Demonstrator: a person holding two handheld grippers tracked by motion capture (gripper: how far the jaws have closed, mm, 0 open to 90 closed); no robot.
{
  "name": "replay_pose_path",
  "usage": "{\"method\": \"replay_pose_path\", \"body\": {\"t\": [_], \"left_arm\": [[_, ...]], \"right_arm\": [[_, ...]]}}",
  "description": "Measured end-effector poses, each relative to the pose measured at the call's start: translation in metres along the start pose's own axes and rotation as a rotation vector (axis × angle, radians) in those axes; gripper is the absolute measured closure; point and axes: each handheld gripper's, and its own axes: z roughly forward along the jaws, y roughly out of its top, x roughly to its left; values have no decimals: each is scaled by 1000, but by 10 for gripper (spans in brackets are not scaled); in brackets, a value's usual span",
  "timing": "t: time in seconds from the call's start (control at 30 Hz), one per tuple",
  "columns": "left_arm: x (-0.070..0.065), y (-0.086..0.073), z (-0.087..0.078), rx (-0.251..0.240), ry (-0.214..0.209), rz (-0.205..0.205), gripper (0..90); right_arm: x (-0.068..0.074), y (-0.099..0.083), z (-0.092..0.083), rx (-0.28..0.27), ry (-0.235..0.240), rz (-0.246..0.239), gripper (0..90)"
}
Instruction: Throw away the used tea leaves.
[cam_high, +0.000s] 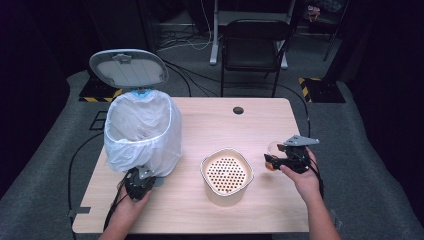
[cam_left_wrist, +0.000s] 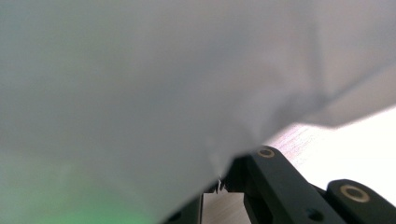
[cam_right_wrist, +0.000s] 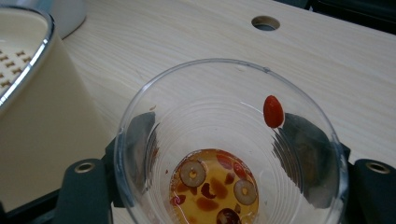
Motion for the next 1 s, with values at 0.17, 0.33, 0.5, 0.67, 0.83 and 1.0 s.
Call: {"method": "replay_pose_path", "body": {"t": [0.17,0.33,0.5,0.67,0.83,1.0], "left_arm": [[0,0,0,-1,0,0,873],[0,0,0,-1,4,2,873],[0,0,0,-1,4,2,873],[0,0,0,-2,1,-1,873],[0,0,0,-3,1,0,873],[0,0,0,-2,0,-2,873]], "right_arm": [[3,16,2,-16,18,-32,303],[4,35,5,-31,56,-71,301],[6,52,11,-36,48,-147,298],[9,63,22,-33,81,-211,297],[14,73,34,-43,111,-265,303],[23,83,45,-56,176,-314,305]]}}
